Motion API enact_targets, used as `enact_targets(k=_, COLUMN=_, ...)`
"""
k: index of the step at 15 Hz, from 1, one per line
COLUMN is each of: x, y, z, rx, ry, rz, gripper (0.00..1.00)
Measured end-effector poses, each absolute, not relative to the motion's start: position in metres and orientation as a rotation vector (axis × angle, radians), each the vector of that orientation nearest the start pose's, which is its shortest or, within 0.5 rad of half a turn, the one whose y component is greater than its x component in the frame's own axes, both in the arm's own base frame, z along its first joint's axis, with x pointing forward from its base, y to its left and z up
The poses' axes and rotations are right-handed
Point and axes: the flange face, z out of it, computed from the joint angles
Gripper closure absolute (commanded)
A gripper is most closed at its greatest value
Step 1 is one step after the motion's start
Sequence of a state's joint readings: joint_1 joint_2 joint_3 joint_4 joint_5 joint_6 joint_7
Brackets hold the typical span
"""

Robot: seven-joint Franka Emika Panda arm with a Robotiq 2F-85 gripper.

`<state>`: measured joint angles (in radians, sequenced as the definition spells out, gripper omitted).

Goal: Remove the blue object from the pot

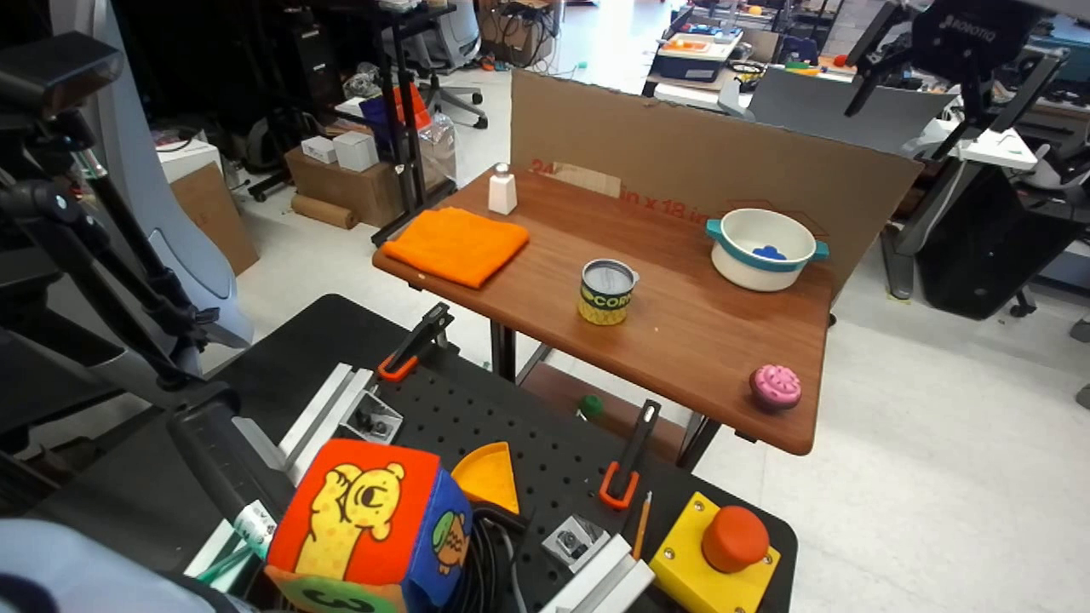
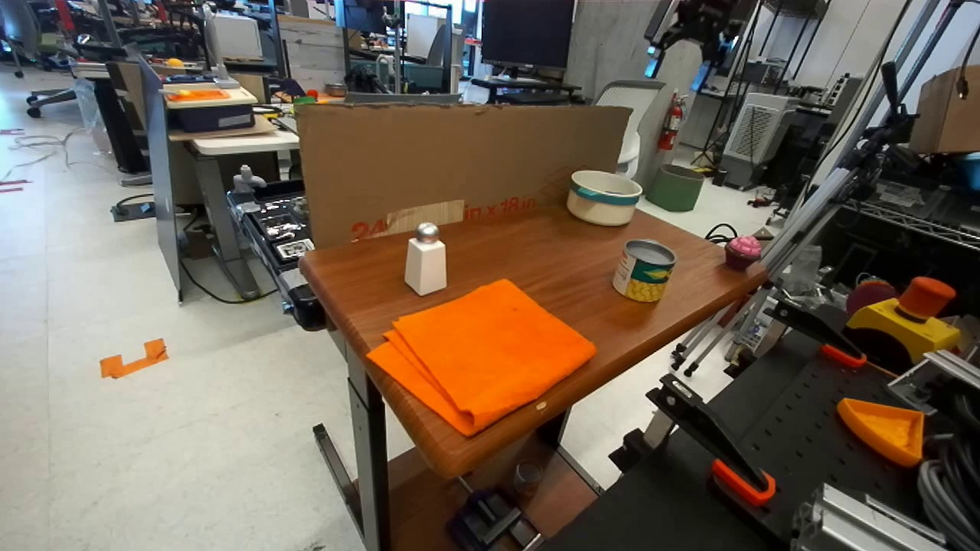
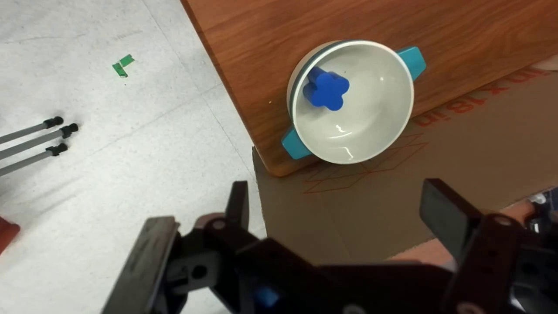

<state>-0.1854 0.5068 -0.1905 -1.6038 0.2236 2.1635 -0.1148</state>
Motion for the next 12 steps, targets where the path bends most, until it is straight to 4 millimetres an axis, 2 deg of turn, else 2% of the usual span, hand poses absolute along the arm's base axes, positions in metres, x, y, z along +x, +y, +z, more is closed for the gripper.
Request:
enact_targets(k=3, x=0.674, y=-0.215, z=0.304, rx=-3.052, ry=0.47, rz=-0.041, gripper=0.0)
enact_targets(k=6, x=0.687, y=-0.2, z=0.268, rx=-3.06, ry=0.415, rz=0.062, gripper=0.0)
enact_targets(k=9, x=0.696, y=-0.187, z=0.242, rx=-3.068, ry=0.362, rz=0.148, gripper=0.0)
enact_targets(k=12, x=0.704, y=-0.176, z=0.226, rx=-3.086, ry=0.313, rz=0.2, gripper=0.0)
